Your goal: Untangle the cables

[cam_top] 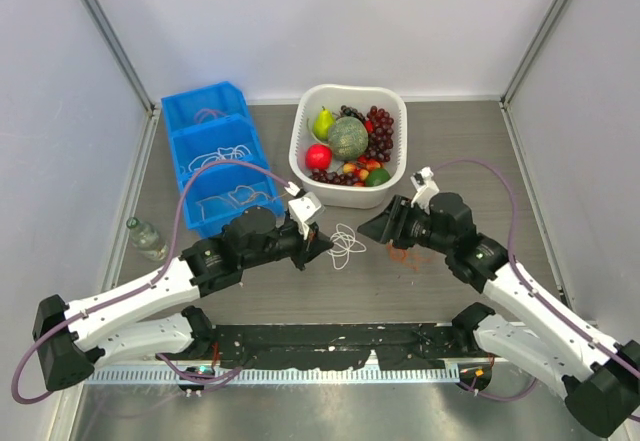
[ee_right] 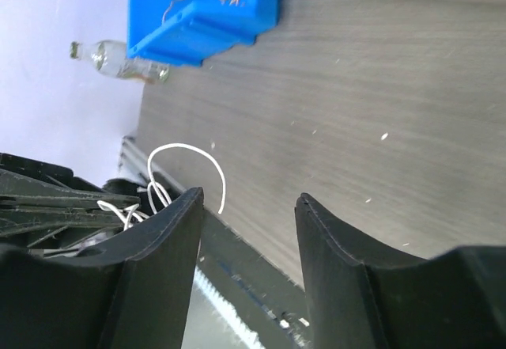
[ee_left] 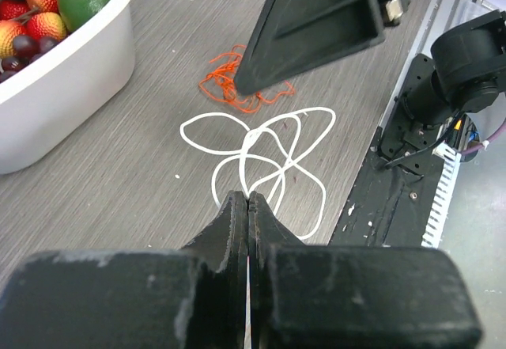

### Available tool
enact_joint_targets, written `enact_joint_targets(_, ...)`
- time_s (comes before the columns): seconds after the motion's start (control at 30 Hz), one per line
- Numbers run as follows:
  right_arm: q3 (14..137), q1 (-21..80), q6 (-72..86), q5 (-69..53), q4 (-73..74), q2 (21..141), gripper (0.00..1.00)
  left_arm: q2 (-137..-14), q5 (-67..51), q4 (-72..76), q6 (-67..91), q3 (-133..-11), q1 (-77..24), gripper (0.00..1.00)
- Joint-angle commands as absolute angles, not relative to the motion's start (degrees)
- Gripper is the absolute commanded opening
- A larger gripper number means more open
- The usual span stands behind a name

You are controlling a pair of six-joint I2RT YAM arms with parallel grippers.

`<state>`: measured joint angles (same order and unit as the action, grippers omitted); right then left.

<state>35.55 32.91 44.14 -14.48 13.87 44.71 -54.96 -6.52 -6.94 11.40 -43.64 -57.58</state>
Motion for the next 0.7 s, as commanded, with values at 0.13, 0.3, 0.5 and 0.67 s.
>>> enact_joint_targets(0.13, 29.19, 33.13, 58.88, -29.09, -2.26, 48.69, 0.51, -54.67, -8.0, -2.9, 9.49, -43.77, -57.48, 0.0)
enact_joint_targets(0.3, 25.84, 33.13, 63.1, -31.29, -7.2, 48.6, 0.45, -55.98, -7.03, -3.78, 8.97, -44.12, -58.01, 0.0)
enact_joint_targets(0.5, 29.26, 33.13, 55.91, -21.11, 9.27, 43.51, 0.47, -56.42, -6.42, -4.31, 8.35, -44.38, -58.27, 0.0)
enact_joint_targets(0.67, 31.64, 33.13, 53.26, -20.46, 10.9, 40.61, 0.51, -56.78, -6.5, -4.92, 8.0, -44.74, -58.53, 0.0)
